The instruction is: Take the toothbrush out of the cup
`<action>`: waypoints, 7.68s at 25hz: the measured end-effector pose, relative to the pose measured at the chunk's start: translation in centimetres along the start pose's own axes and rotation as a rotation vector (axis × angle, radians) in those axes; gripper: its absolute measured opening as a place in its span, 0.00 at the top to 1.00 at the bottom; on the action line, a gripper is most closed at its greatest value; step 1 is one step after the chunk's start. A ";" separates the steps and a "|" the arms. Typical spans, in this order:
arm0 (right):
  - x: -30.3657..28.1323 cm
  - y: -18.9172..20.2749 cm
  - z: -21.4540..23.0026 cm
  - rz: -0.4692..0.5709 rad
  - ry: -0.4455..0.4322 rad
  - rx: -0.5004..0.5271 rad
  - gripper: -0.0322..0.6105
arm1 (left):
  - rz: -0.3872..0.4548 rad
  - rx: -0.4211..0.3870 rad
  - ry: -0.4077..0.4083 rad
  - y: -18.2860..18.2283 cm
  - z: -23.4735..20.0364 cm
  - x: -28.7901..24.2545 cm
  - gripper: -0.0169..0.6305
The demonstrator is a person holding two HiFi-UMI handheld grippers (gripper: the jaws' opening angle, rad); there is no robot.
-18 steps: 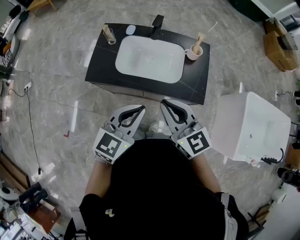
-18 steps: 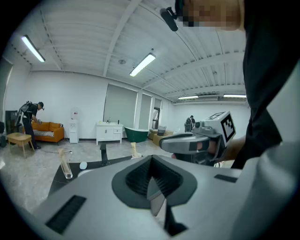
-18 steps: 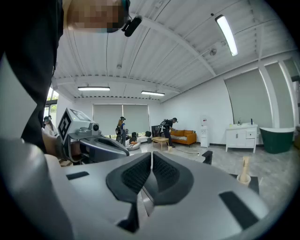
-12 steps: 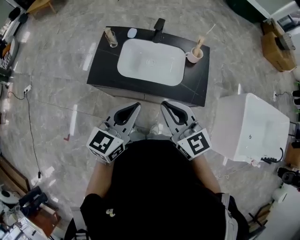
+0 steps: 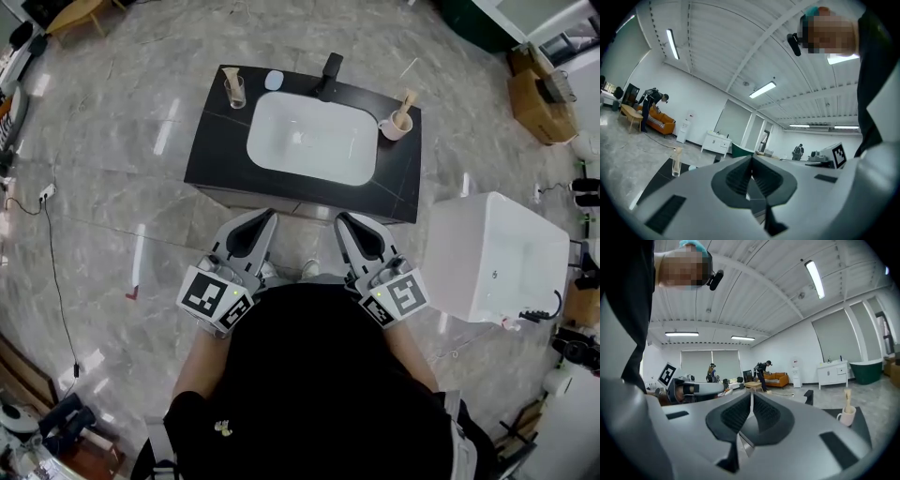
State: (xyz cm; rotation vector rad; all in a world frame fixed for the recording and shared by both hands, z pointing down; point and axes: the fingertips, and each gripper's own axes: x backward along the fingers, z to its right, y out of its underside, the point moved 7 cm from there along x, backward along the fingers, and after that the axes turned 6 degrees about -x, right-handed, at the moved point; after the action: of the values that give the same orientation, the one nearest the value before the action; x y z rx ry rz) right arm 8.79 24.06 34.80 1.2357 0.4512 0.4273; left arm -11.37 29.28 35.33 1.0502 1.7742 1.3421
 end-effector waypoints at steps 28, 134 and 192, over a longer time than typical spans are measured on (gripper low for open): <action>-6.2 -4.2 15.4 0.027 0.067 0.019 0.89 | -0.065 -0.148 -0.156 -3.3 -9.2 -12.9 0.94; -7.6 -3.3 18.8 0.112 0.531 -0.153 0.89 | -0.250 -0.275 -0.324 -4.8 -26.2 -22.5 0.91; -8.0 4.5 45.3 -0.181 0.536 -0.172 0.74 | -0.447 -0.164 -0.609 1.1 -12.2 -16.8 0.91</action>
State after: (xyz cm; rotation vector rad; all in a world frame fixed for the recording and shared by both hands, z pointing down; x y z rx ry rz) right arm 26.52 -15.10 51.89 0.8953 0.9552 0.6298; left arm -14.10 9.20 40.08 0.7941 1.3077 0.7666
